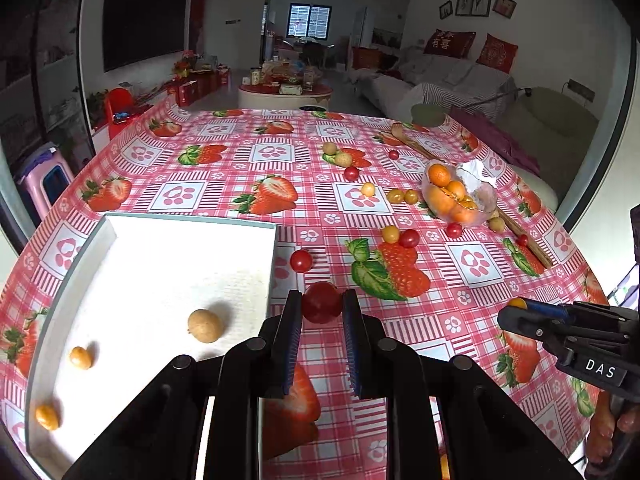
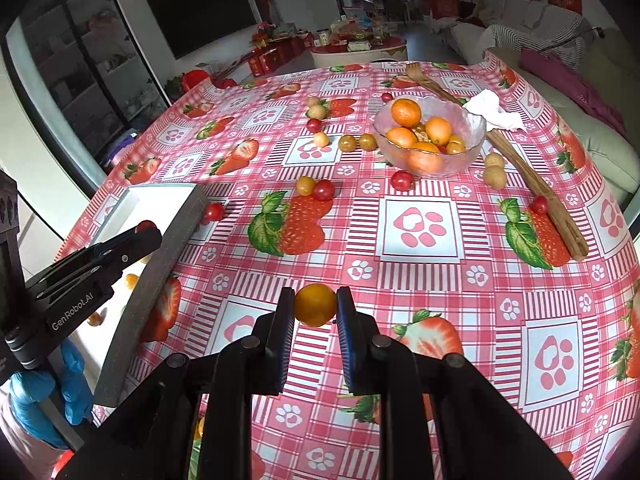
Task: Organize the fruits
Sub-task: 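Carry the yellow tomato and a red tomato into the white tray, open both tools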
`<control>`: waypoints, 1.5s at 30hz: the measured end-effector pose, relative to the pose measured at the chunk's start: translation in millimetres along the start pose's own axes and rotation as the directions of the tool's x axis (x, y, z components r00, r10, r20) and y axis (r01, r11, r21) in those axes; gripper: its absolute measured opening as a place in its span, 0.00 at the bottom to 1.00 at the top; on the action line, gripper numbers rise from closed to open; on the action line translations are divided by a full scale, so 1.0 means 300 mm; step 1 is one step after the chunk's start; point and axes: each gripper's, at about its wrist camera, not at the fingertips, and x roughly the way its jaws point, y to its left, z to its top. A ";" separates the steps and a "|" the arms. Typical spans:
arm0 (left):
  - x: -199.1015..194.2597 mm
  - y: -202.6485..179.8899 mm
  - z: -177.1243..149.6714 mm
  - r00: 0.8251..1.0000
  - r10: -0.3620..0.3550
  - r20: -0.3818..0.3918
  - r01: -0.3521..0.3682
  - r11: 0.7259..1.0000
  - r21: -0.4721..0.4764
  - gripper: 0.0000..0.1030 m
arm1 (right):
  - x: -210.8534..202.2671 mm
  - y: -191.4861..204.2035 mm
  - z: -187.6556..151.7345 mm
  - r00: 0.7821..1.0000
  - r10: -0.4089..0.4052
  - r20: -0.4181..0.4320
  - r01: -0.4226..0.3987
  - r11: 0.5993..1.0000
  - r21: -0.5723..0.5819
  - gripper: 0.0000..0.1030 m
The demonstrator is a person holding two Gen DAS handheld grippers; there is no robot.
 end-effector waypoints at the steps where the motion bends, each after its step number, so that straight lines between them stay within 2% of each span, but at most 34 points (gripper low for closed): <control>1: -0.015 0.027 -0.008 1.000 0.011 0.002 -0.011 1.000 -0.010 0.21 | 0.003 0.021 0.002 1.000 0.010 -0.003 -0.010 1.000 -0.008 0.22; 6: -0.090 0.170 -0.051 0.997 0.078 0.011 -0.077 0.995 -0.061 0.21 | 0.033 0.150 0.014 0.998 0.056 -0.026 -0.057 0.997 -0.055 0.22; 15: -0.160 0.401 -0.157 0.974 0.225 -0.027 -0.227 0.965 -0.132 0.21 | 0.121 0.432 0.029 0.985 0.145 -0.094 -0.160 0.973 -0.168 0.22; 21: -0.143 0.482 -0.210 0.965 0.252 -0.072 -0.260 0.952 -0.162 0.21 | 0.196 0.621 0.018 0.973 0.173 -0.153 -0.208 0.946 -0.251 0.22; 26: -0.113 0.516 -0.225 0.961 0.251 -0.113 -0.268 0.948 -0.171 0.21 | 0.272 0.717 -0.014 0.957 0.178 -0.227 -0.239 0.930 -0.279 0.22; 35: -0.098 0.536 -0.240 0.955 0.257 -0.145 -0.280 0.945 -0.169 0.21 | 0.357 0.770 -0.069 0.950 0.109 -0.291 -0.210 0.916 -0.343 0.23; 38: -0.089 0.542 -0.242 0.954 0.254 -0.158 -0.281 0.944 -0.176 0.21 | 0.363 0.778 -0.077 0.954 0.094 -0.285 -0.199 0.909 -0.366 0.23; 41: -0.090 0.548 -0.243 0.955 0.250 -0.159 -0.278 0.942 -0.189 0.22 | 0.358 0.774 -0.072 0.952 0.103 -0.289 -0.207 0.911 -0.356 0.30; 42: -0.093 0.549 -0.242 0.955 0.251 -0.156 -0.278 0.941 -0.192 0.22 | 0.349 0.770 -0.068 0.952 0.112 -0.286 -0.212 0.914 -0.347 0.35; 44: -0.098 0.550 -0.238 0.957 0.250 -0.149 -0.276 0.941 -0.193 0.22 | 0.315 0.756 -0.057 0.956 0.132 -0.261 -0.217 0.918 -0.332 0.51; 45: -0.100 0.547 -0.236 0.958 0.248 -0.145 -0.273 0.942 -0.193 0.22 | 0.293 0.749 -0.051 0.960 0.143 -0.242 -0.219 0.920 -0.324 0.65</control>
